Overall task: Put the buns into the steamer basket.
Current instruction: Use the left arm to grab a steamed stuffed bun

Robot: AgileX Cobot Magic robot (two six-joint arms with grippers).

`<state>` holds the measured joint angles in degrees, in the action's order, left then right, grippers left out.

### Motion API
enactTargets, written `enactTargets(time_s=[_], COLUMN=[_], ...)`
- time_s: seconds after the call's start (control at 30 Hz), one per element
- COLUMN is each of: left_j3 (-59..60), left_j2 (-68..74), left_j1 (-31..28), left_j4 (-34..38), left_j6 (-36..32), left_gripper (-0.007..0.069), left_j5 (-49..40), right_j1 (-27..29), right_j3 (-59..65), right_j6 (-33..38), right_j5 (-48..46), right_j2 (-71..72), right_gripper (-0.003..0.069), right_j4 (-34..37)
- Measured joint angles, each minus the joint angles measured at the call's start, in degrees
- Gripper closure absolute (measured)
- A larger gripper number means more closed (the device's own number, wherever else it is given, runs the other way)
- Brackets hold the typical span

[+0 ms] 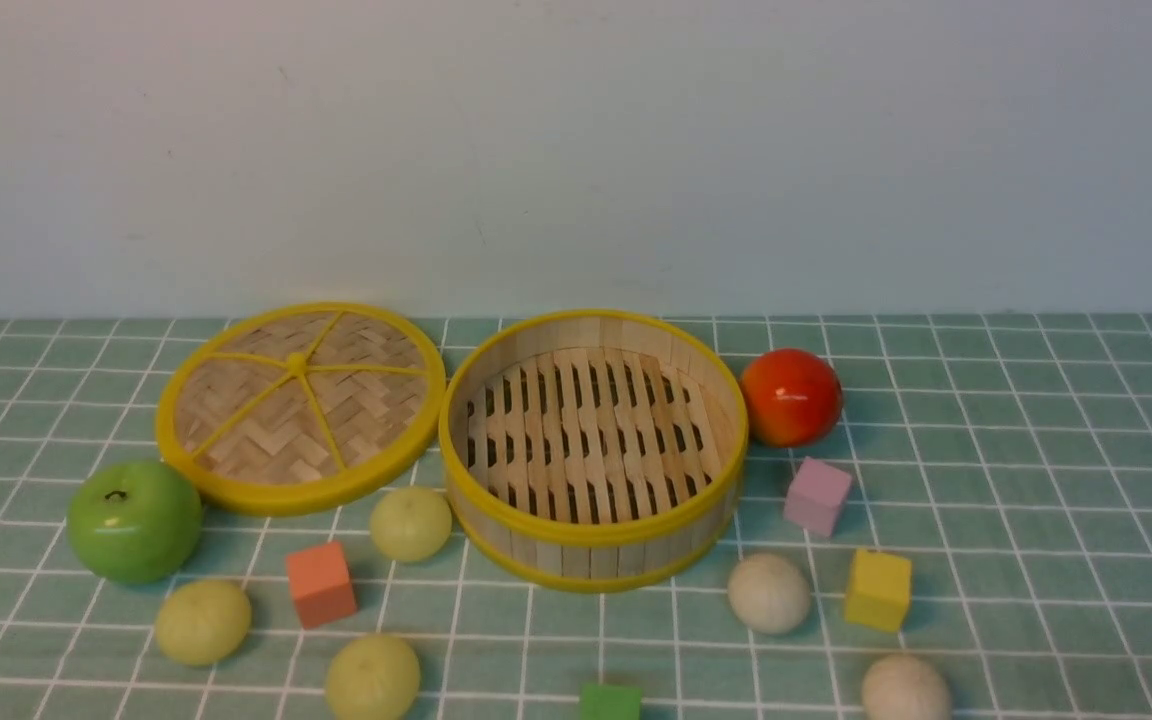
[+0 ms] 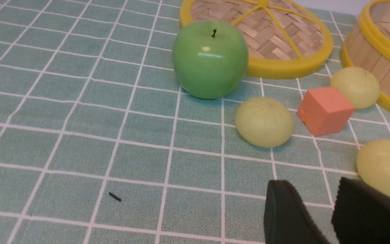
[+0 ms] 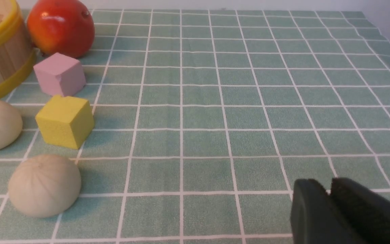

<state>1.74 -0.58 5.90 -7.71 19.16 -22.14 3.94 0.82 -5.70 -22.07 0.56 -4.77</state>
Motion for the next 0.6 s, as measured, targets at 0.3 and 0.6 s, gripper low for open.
enactTargets(time_s=[0.3, 0.6], left_j3=[0.0, 0.0], left_j2=[0.0, 0.0], left_j1=[0.0, 0.0], left_j4=[7.36, 15.44], left_j6=[-0.14, 5.51], left_gripper=[0.0386, 0.0386], left_j5=[7.01, 21.72], right_j1=[0.0, 0.0], right_j3=[0.0, 0.0], right_j6=[0.0, 0.0], right_j5=[0.0, 0.0], right_j2=[0.0, 0.0], right_gripper=[0.0545, 0.0545], right_j4=[0.0, 0.0])
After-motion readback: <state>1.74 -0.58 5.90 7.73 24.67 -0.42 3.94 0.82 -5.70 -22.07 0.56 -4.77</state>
